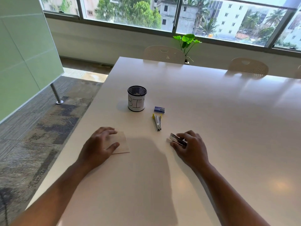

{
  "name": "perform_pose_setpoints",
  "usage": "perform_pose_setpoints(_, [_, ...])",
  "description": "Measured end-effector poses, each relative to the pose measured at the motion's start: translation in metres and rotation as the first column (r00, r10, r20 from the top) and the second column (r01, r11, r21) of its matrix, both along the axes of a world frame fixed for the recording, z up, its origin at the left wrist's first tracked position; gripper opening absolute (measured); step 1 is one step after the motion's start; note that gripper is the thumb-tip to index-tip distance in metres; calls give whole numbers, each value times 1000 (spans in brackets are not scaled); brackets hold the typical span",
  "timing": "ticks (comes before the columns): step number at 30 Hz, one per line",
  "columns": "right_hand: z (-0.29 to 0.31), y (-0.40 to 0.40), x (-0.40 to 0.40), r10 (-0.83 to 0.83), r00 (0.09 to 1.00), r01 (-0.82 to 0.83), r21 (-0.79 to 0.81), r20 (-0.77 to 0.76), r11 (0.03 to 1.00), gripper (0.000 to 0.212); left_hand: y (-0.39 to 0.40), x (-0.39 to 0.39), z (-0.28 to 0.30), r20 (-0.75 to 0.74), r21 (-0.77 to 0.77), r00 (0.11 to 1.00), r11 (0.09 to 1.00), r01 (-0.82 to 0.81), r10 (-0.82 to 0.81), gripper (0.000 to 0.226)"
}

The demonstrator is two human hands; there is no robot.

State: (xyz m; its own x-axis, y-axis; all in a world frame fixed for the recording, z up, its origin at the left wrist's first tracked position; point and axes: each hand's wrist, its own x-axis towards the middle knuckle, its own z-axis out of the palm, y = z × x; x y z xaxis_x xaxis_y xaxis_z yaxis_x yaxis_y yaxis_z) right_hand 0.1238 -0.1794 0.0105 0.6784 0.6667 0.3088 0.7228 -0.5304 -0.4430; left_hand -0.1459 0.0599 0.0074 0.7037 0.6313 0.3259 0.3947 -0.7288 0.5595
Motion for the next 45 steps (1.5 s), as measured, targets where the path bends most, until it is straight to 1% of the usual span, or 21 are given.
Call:
perform_pose_setpoints(2, [5,5,-6,-46,998,42,88,44,995,39,10,-13,-2,-23,-15,999,999,-34,34,47])
perform_pose_setpoints(4, [11,16,-22,-6,999,-3,196,49,981,29,15,-20,-5,-47,-22,997,998,-54,53,54])
perform_pose_setpoints(5, [13,24,-33,58,998,-65,230,36,971,23,16,-22,-6,-59,-20,997,998,-59,58,58])
perform_pose_setpoints(7, [15,41,-56,224,974,-220,244,11,944,15,14,-21,-7,-83,-10,995,998,-64,63,68])
perform_pose_setpoints(9, [14,59,-76,376,926,-363,236,-14,902,15,11,-19,-7,-127,19,989,997,-74,75,81])
perform_pose_setpoints(11, [11,79,-89,459,886,-441,189,-62,878,25,9,-20,-9,-179,79,981,995,-57,71,90])
perform_pose_setpoints(14, [10,107,-99,467,871,-473,-5,-150,881,60,10,-21,-11,-213,130,976,991,-13,41,92])
perform_pose_setpoints(16, [11,122,-99,464,874,-481,-130,-145,867,79,11,-20,-11,-205,137,978,991,-4,32,90])
perform_pose_setpoints(18, [14,132,-96,479,870,-493,-219,-118,842,87,10,-19,-11,-185,145,982,989,-1,28,88])
perform_pose_setpoints(20, [16,137,-93,496,859,-511,-278,-126,814,87,11,-19,-11,-167,138,986,990,4,19,87])
perform_pose_setpoints(23, [17,140,-88,508,846,-533,-300,-164,791,82,12,-20,-10,-134,118,991,993,14,2,82])
perform_pose_setpoints(26, [15,138,-88,505,845,-535,-262,-176,803,81,10,-20,-8,-40,96,999,995,35,-31,79])
perform_pose_setpoints(30, [12,133,-88,478,847,-516,-148,-233,844,94,3,-12,-6,154,-24,982,994,110,-105,75])
perform_pose_setpoints(32, [8,129,-88,462,847,-497,-79,-264,864,86,0,-6,-6,224,-4,971,996,86,-83,73])
perform_pose_setpoints(34, [3,124,-87,453,846,-468,15,-279,883,65,-2,0,-6,314,-26,949,999,45,-35,74])
perform_pose_setpoints(36, [1,117,-87,446,844,-436,104,-298,894,42,-6,8,-5,396,-133,918,990,38,18,79])
perform_pose_setpoints(37, [1,113,-85,445,833,-417,155,-328,896,30,-8,13,-6,428,-204,903,977,61,33,82])
perform_pose_setpoints(39, [1,105,-83,454,783,-376,259,-425,890,14,-13,20,-7,482,-345,875,929,136,51,81])
perform_pose_setpoints(40, [0,101,-81,458,756,-357,293,-467,887,12,-15,23,-8,502,-400,863,901,169,61,77])
perform_pose_setpoints(43, [-1,90,-80,456,713,-296,360,-532,885,16,-19,30,-8,539,-496,839,834,243,76,60])
perform_pose_setpoints(45, [0,85,-79,451,679,-222,423,-579,878,15,-21,33,-7,543,-533,835,804,263,87,40])
